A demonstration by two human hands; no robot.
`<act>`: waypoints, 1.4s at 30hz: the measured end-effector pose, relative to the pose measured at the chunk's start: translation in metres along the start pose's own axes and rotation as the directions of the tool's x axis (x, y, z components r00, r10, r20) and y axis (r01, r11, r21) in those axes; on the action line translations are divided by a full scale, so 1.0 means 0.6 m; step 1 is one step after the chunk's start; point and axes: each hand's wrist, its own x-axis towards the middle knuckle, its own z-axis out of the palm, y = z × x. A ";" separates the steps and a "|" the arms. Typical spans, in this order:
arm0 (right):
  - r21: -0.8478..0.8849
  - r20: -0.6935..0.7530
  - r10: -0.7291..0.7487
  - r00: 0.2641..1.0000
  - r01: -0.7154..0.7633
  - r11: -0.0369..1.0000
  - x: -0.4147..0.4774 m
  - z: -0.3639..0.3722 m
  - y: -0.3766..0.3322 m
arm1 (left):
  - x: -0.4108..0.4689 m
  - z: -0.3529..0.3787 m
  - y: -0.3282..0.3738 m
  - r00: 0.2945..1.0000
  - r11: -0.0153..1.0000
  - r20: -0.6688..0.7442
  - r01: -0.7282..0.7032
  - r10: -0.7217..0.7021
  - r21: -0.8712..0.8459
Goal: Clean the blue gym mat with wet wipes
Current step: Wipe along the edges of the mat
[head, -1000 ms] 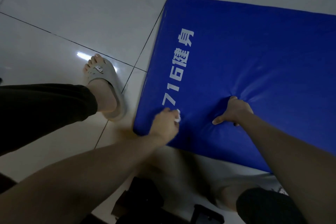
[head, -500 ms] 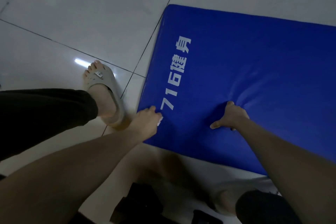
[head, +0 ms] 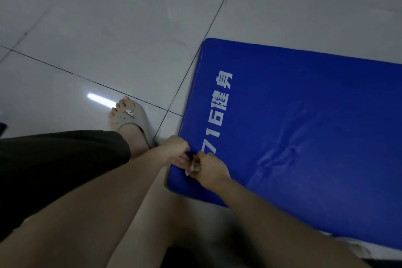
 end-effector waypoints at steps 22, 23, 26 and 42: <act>0.358 -0.430 0.008 0.903 0.163 0.919 -0.131 -0.349 0.038 | -0.269 -0.090 0.267 0.869 0.859 0.005 -0.490 0.495 0.149; 0.410 -0.455 0.020 0.890 0.190 0.892 -0.146 -0.371 0.030 | -0.296 -0.087 0.289 0.849 0.844 -0.005 -0.525 0.529 0.110; 0.523 -0.538 0.041 0.842 0.295 0.800 -0.192 -0.426 0.004 | -0.368 -0.076 0.348 0.797 0.797 -0.044 -0.604 0.603 -0.005; -0.018 -0.711 -0.401 0.578 0.555 0.832 -0.257 -0.560 -0.039 | -0.464 -0.052 0.537 0.728 0.714 -0.109 -0.685 0.677 -0.145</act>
